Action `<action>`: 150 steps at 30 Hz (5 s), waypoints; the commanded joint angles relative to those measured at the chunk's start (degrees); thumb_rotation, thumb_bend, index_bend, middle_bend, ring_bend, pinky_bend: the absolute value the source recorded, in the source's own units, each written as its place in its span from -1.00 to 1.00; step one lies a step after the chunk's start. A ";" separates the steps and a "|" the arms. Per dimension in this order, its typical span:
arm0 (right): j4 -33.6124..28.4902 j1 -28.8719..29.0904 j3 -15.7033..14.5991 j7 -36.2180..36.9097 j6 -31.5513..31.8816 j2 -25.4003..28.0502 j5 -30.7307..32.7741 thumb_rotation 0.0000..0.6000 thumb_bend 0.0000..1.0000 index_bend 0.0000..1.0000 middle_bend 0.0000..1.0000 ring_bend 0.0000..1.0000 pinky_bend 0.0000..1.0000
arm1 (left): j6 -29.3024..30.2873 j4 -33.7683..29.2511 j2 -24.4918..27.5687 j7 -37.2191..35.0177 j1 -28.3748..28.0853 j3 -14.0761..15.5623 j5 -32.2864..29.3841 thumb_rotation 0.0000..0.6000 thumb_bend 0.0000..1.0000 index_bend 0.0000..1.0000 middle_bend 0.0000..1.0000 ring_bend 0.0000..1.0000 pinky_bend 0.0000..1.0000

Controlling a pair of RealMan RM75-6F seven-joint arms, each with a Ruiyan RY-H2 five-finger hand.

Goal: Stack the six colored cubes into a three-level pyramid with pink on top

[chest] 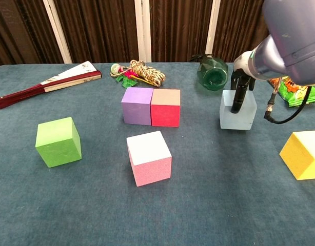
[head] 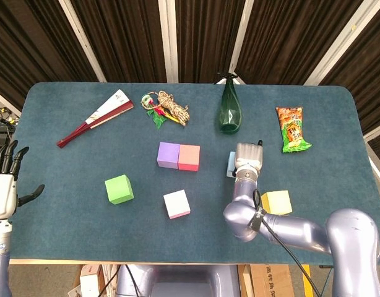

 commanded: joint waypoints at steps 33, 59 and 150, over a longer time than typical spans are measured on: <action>7.56 2.25 6.64 -3.00 0.72 -8.38 -3.59 1.00 -0.46 -0.10 -0.25 -0.54 -0.96 | -0.34 0.20 0.30 -0.62 0.38 -0.27 -0.84 1.00 -0.59 -0.72 -1.00 -1.00 -1.00; 14.16 4.43 10.18 -6.69 0.42 -13.60 -5.42 1.00 -0.46 -0.09 -0.25 -0.54 -0.96 | -0.59 1.21 0.12 -0.86 0.54 -0.38 -1.26 1.00 -0.59 -0.72 -1.00 -1.00 -1.00; 21.15 6.20 15.87 -11.20 -1.14 -19.25 -7.63 1.00 -0.46 -0.09 -0.25 -0.54 -0.96 | -1.13 2.04 0.09 -1.37 0.77 -0.24 -1.47 1.00 -0.59 -0.72 -1.00 -1.00 -1.00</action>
